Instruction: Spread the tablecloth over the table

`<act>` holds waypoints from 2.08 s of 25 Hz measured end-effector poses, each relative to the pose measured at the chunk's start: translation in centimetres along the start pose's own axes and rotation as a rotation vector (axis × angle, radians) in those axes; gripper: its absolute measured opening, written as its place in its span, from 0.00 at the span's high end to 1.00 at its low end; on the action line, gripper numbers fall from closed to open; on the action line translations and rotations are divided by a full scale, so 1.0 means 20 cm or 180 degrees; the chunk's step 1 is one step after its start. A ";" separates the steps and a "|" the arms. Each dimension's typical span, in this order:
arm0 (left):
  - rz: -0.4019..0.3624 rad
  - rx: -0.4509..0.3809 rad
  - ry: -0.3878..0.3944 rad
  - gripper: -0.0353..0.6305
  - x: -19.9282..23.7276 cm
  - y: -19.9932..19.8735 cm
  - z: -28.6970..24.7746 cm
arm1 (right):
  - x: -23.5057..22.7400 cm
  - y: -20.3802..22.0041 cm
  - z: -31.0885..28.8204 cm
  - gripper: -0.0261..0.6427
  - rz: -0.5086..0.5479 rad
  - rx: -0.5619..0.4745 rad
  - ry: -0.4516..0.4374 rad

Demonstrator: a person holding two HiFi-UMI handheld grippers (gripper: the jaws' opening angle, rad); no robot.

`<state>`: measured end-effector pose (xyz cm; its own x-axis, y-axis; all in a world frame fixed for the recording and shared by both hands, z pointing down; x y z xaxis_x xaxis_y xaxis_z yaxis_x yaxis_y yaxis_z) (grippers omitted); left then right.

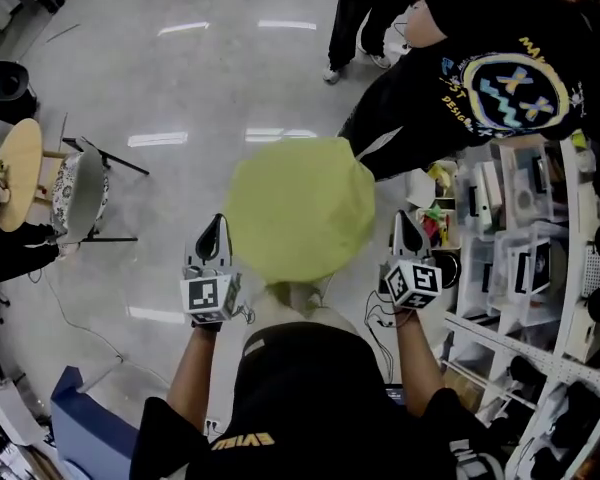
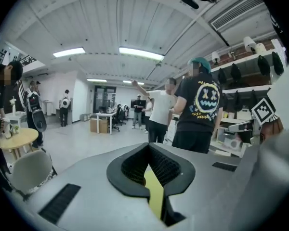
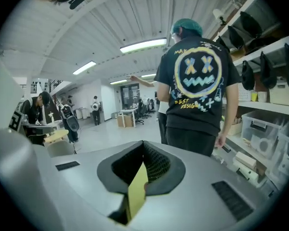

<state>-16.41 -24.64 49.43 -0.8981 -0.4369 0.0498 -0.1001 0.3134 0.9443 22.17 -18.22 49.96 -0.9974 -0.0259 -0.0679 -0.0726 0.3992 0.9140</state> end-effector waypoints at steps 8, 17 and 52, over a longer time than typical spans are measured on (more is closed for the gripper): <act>-0.0089 -0.0234 -0.0240 0.92 -0.36 -0.08 0.40 | -0.15 0.00 0.49 0.96 0.0126 -0.0312 -0.0083; -0.0214 -0.0359 -0.0333 0.92 -0.64 -0.17 0.68 | -0.26 0.03 0.80 0.96 -0.0023 -0.0462 -0.0157; -0.0298 -0.0585 -0.0020 0.92 -0.35 -0.30 0.82 | 0.25 -0.24 0.90 0.96 0.0736 -0.0687 -0.0194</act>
<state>-16.48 -9.71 38.05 -0.8913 -0.4514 -0.0426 -0.1041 0.1122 0.9882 17.62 -3.82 37.96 -0.9859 0.1005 0.1337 0.1505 0.1844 0.9713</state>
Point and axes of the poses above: the fingertips, and each gripper's own axes: z backward along the fingers, x to its left, y out of its underside, the point moved 5 cm from there along z, backward along the fingers, and after that the axes turned 6 degrees about x, right-handed, at the moved point
